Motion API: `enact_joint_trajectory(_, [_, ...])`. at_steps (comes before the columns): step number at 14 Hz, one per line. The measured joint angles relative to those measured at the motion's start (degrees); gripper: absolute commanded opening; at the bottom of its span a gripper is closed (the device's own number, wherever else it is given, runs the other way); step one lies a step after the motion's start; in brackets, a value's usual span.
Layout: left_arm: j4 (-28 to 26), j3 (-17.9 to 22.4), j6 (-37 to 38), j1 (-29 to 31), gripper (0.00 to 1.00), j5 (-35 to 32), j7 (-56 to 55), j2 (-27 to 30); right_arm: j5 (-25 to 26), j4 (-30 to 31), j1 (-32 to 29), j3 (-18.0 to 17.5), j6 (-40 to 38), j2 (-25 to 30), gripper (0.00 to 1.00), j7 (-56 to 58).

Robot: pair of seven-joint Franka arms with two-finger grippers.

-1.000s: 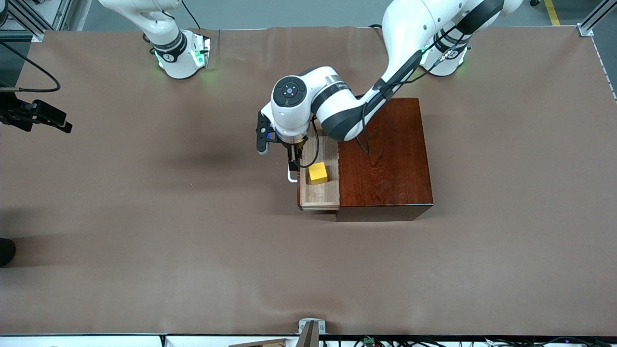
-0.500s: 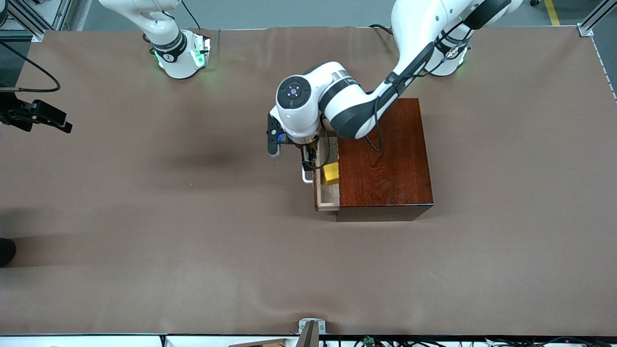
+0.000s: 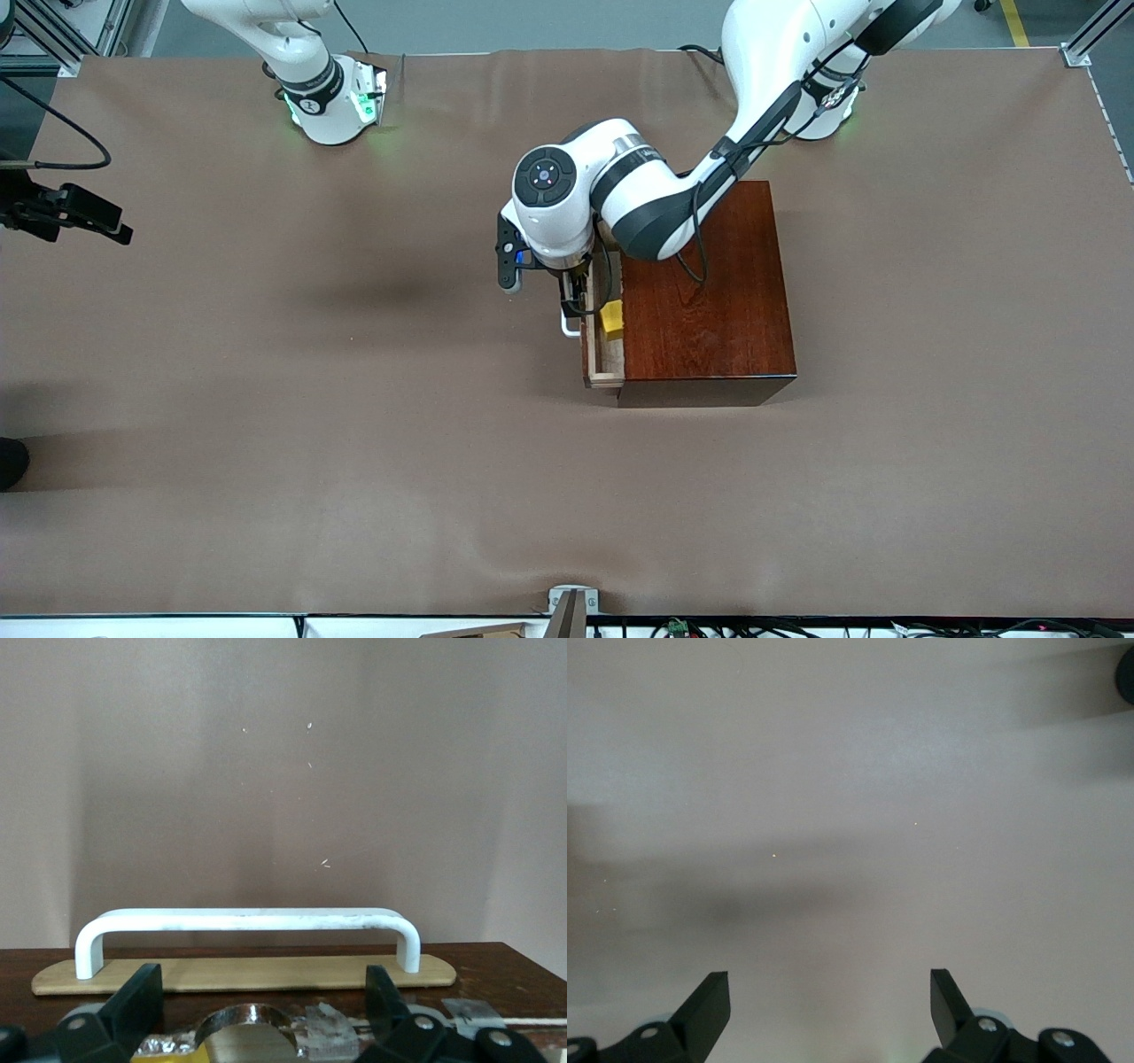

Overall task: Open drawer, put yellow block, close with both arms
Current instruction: 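Push the drawer shut into the box with the left gripper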

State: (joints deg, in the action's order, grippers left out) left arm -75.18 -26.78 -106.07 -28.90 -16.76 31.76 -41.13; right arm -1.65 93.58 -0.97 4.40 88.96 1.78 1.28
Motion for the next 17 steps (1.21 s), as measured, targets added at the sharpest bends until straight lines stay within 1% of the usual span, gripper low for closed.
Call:
enact_joint_trajectory(6, [-0.3, 0.3, 5.7, 0.9, 1.0, -0.6, 0.0, 0.0, 0.0, 0.0, 0.0, 0.0, 0.0, 0.0, 1.0, 0.0])
enact_joint_trajectory(12, [-0.2, 0.3, 9.6, 1.9, 1.0, -0.7, 0.0, 0.4, 0.0, 0.0, 0.0, 0.0, 0.0, 0.0, 1.0, 0.0])
enact_joint_trajectory(17, [-0.1, 0.2, 10.0, 2.0, 1.0, -0.7, -0.1, 0.5, 0.0, 0.0, 0.0, 0.0, 0.0, 0.0, 1.0, 0.0])
